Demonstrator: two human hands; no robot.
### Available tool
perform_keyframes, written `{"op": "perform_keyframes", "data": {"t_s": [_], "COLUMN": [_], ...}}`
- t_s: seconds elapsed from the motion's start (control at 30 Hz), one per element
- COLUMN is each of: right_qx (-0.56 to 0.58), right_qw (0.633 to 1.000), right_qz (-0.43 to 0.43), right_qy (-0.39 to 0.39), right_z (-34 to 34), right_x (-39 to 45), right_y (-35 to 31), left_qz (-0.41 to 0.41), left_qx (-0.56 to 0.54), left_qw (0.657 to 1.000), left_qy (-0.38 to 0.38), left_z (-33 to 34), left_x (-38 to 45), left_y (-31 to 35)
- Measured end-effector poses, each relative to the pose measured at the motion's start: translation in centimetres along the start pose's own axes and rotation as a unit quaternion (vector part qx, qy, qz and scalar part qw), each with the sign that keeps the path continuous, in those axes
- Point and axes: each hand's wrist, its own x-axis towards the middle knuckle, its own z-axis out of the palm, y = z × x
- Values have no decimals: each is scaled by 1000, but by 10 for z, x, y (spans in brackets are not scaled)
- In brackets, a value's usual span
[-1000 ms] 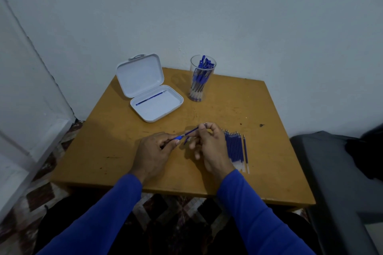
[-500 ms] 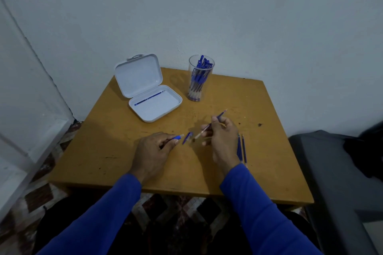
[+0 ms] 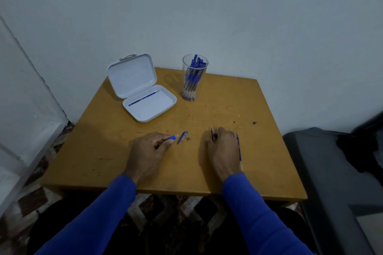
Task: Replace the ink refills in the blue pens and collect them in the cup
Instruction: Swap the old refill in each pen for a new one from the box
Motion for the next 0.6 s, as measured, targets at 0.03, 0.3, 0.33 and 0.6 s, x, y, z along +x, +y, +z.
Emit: {"op": "perform_keyframes", "data": {"t_s": [0.03, 0.3, 0.33, 0.6], "right_qx": [0, -29, -32, -40], "right_qw": [1000, 1000, 999, 999], "right_qz": [0, -8, -9, -28], "right_qy": [-2, 2, 2, 22], "right_z": [0, -2, -2, 1], "right_x": [1, 2, 3, 6], "right_y": [-1, 0, 1, 11], "left_qz": [0, 0, 3, 0], "left_qx": [-1, 0, -1, -2], "left_qw": [1000, 1000, 1000, 1000], "left_qy": [0, 2, 1, 0], "left_z": [0, 0, 0, 1], "left_x": [0, 0, 0, 0], "left_y": [0, -2, -2, -2]}}
